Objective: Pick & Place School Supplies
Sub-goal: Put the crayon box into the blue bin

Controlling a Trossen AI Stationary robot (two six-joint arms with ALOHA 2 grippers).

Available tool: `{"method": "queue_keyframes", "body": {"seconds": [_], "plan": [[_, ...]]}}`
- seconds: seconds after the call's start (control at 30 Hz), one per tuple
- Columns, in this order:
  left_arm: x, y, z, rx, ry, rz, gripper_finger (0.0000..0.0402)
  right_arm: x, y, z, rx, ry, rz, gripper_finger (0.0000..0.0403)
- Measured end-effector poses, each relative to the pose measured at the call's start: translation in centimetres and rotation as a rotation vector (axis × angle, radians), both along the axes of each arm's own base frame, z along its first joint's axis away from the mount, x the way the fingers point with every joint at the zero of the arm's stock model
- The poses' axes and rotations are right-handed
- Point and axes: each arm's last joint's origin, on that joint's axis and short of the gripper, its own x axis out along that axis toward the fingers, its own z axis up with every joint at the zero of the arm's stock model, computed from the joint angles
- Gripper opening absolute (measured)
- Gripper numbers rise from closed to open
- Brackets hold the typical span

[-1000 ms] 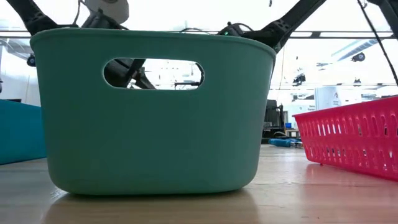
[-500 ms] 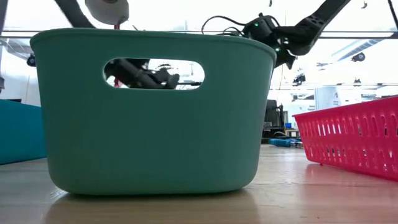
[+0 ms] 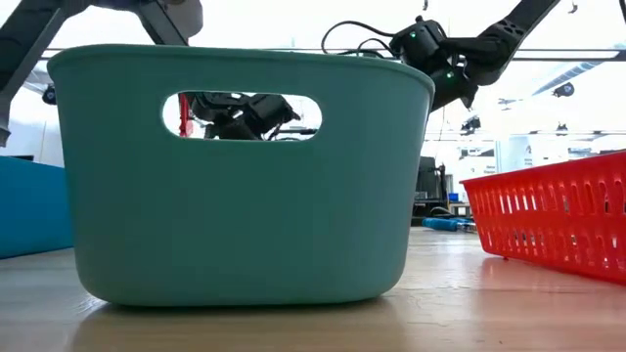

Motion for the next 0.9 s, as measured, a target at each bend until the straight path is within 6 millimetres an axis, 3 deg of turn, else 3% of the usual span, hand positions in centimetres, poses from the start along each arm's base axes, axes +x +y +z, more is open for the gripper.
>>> {"method": "queue_keyframes", "body": {"seconds": [0.2,0.43,0.6,0.9], "plan": [[-0.7,0.4,-0.6,-0.044,0.03,0.043,0.0135,0.0,0.2,-0.1,-0.001,0.006,0.009,0.0068],[-0.8,-0.1,-1.8,-0.145,0.091,-0.042,0.0135,0.1,0.2,0.0,-0.037,0.011,0.024,0.0068],[-0.2,-2.3,-2.7,-0.26,0.124,-0.172,0.0135,0.0,0.2,-0.1,-0.039,0.015,0.025,0.0068],[0.7,-7.4,-3.6,-0.296,0.208,-0.28,0.0135,0.0,0.2,-0.1,-0.041,0.02,0.027,0.0068]]}}
